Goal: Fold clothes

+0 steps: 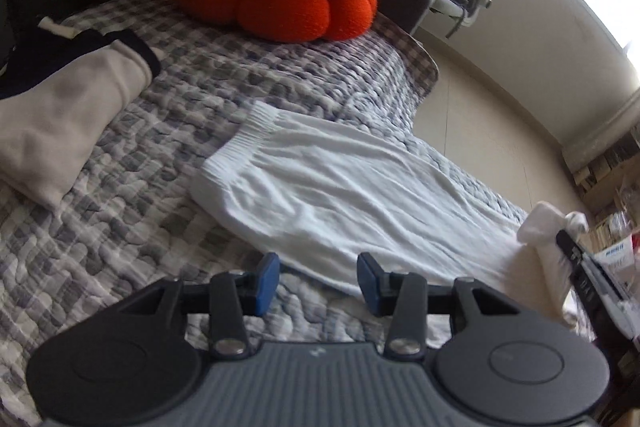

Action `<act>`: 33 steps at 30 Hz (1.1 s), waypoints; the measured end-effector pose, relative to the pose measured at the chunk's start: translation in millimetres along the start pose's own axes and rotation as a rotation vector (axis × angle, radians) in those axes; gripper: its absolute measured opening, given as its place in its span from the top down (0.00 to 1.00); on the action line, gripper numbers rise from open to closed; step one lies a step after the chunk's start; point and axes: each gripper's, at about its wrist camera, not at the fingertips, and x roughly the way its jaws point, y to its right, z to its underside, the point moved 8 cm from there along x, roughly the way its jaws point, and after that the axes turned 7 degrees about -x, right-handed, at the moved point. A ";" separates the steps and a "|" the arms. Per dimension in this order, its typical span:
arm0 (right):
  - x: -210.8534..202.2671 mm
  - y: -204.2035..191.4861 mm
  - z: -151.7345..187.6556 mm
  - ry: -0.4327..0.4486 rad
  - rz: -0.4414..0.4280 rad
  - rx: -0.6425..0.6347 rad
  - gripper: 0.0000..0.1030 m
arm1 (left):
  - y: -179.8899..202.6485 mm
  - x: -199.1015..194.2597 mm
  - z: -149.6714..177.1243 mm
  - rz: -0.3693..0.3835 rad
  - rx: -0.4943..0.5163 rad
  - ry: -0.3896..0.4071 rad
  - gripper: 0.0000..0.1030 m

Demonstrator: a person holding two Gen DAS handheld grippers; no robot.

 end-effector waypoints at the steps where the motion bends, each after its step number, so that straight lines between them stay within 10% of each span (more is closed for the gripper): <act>1: 3.7 -16.3 -1.8 -0.003 -0.015 -0.001 0.88 | -7.2 -0.6 -4.2 0.005 -0.029 0.002 0.57; 15: 26.3 -164.2 -16.4 -0.054 -0.118 -0.087 0.90 | -51.9 -3.4 -29.0 0.056 -0.225 0.009 0.57; 25: -17.7 -150.2 -25.1 -0.024 -0.573 -0.005 0.58 | -41.4 -3.7 -26.8 0.065 -0.216 0.004 0.57; 33: -7.7 -86.3 -19.3 -0.073 -0.463 -0.001 0.48 | -29.9 1.3 -25.0 0.069 -0.200 0.003 0.57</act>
